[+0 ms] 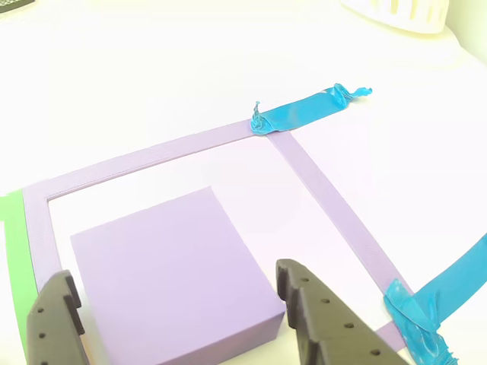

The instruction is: Tower of hanoi

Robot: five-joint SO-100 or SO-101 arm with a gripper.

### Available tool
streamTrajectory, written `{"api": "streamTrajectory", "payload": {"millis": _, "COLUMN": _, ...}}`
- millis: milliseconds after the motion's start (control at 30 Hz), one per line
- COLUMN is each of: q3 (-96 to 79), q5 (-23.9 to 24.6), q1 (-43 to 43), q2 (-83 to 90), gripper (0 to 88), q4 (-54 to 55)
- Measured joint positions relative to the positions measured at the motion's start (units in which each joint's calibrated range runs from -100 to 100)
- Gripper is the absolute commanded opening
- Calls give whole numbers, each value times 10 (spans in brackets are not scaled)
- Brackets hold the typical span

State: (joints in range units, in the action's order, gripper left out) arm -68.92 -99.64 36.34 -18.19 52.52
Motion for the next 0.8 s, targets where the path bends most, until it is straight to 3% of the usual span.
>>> {"api": "streamTrajectory", "payload": {"millis": 800, "q3": -2, "q5": -2, "q1": -15, "q2": 0, "gripper": 167, "q4": 0}}
